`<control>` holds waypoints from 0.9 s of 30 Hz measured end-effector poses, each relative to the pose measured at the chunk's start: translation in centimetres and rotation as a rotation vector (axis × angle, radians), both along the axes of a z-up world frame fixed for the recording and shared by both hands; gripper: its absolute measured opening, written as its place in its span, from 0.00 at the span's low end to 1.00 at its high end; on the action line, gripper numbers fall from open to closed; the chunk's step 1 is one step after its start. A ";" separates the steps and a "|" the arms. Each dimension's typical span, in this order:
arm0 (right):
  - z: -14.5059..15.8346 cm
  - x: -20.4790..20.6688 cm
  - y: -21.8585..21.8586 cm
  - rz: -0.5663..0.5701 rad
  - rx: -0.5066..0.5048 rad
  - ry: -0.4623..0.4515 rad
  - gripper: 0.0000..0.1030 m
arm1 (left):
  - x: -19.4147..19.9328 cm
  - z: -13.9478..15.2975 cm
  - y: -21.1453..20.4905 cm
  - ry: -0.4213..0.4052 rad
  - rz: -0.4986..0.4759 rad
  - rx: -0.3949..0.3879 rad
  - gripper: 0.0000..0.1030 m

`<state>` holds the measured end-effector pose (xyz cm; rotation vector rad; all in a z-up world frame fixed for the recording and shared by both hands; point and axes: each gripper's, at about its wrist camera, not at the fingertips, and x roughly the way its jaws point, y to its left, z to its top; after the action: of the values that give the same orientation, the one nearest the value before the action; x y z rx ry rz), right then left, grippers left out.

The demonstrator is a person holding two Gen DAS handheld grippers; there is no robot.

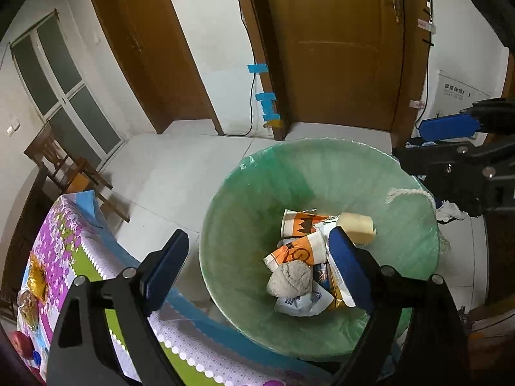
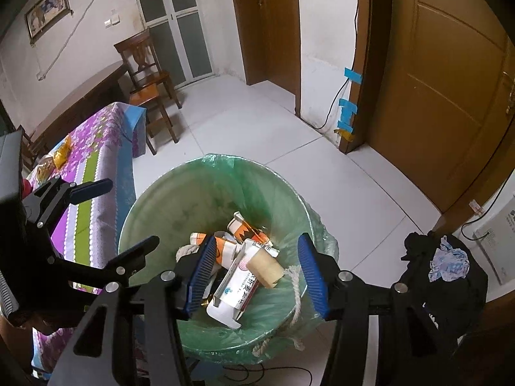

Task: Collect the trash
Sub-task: 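Open both tools to drop the sponge and yarn ball into the bin, then move both tools back toward the table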

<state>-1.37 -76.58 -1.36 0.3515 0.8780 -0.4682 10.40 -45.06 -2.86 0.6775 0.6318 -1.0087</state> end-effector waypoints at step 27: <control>3.7 0.4 11.6 -0.050 -0.357 -0.403 0.75 | 4.4 0.9 13.3 -0.092 0.363 -0.133 0.88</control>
<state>-0.97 -64.96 2.33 0.1305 0.3843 -0.5652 14.78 -31.77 -1.94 0.4681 0.5769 -0.6721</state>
